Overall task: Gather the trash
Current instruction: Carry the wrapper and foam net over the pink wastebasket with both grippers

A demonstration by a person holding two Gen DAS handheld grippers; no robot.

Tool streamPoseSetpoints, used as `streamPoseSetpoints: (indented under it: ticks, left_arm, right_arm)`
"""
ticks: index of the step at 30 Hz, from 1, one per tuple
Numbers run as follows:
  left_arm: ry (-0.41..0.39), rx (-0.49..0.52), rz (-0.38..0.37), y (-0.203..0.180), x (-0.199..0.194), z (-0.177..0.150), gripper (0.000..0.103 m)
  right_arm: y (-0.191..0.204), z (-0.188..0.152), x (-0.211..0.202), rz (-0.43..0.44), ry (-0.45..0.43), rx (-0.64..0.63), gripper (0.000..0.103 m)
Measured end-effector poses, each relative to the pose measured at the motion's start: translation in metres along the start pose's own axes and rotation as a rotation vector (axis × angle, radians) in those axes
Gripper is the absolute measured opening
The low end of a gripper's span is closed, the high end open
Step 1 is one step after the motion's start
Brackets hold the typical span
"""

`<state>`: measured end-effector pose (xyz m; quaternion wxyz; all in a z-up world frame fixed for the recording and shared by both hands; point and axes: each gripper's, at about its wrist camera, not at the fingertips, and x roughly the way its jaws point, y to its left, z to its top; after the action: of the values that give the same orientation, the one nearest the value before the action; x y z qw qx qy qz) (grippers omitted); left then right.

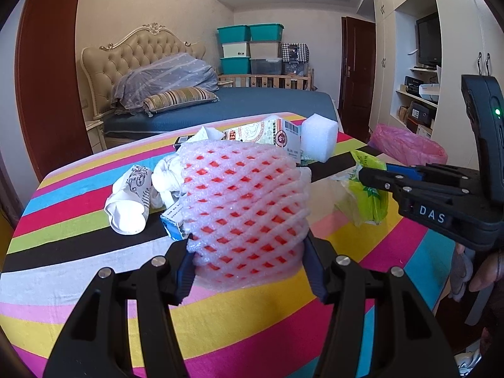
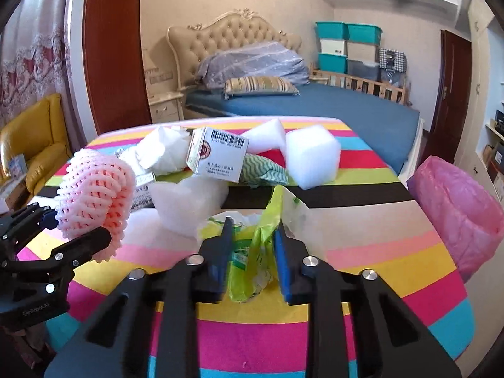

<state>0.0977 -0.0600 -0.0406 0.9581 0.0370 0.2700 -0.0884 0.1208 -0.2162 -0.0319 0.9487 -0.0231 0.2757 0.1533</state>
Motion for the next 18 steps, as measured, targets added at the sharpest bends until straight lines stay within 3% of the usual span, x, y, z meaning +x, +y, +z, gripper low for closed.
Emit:
streamPoseSetpoints:
  ticks: [6, 18]
  left_arm:
    - [-0.01, 0.027, -0.027, -0.008, -0.003, 0.002, 0.056]
    - [-0.008, 0.104, -0.137, -0.054, 0.01, 0.039, 0.056]
  right_arm:
    - [-0.001, -0.005, -0.023, -0.017, -0.064, -0.011, 0.013]
    - [-0.054, 0.0, -0.06, -0.104, -0.152, 0.059, 0.013]
